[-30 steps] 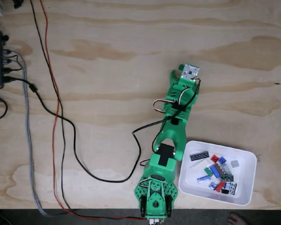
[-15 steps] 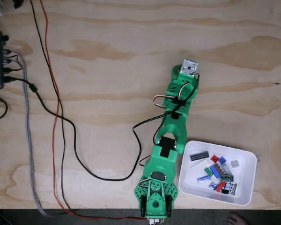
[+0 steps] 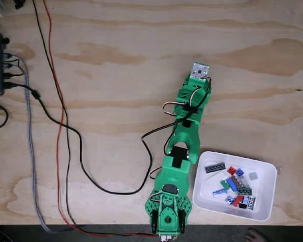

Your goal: Put all lego bricks in the bin.

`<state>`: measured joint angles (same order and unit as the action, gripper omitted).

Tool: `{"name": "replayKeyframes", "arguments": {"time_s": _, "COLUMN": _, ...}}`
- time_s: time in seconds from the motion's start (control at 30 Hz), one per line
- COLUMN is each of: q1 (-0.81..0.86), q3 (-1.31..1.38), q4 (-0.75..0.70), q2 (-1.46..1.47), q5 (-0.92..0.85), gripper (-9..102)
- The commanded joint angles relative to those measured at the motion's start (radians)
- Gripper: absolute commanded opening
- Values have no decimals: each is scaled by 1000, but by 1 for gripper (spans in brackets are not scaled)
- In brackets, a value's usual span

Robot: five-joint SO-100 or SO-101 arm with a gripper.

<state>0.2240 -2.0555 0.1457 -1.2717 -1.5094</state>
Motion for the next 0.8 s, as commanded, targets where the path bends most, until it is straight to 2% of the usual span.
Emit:
{"name": "replayKeyframes", "arguments": {"time_s": 0.0, "q1": 2, "q3": 78, "q4": 35, "q2": -11, "q5": -21, "gripper": 0}}
{"name": "replayKeyframes", "arguments": {"time_s": 0.1, "q1": 17, "q3": 75, "q4": 34, "q2": -28, "q5": -3, "gripper": 0}}
{"name": "replayKeyframes", "arguments": {"time_s": 0.23, "q1": 63, "q3": 0, "q4": -103, "q2": -262, "q5": 67, "gripper": 0}}
{"name": "replayKeyframes", "arguments": {"time_s": 0.37, "q1": 202, "q3": -78, "q4": -595, "q2": -701, "q5": 167, "gripper": 0}}
{"name": "replayKeyframes", "arguments": {"time_s": 0.4, "q1": 264, "q3": -141, "q4": -676, "q2": -819, "q5": 176, "gripper": 0}}
{"name": "replayKeyframes", "arguments": {"time_s": 0.47, "q1": 394, "q3": -156, "q4": -962, "q2": -988, "q5": 146, "gripper": 0}}
{"name": "replayKeyframes", "arguments": {"time_s": 0.63, "q1": 752, "q3": -239, "q4": -1203, "q2": -1301, "q5": -26, "gripper": 0}}
{"name": "replayKeyframes", "arguments": {"time_s": 0.77, "q1": 913, "q3": -262, "q4": -1241, "q2": -1378, "q5": -94, "gripper": 0}}
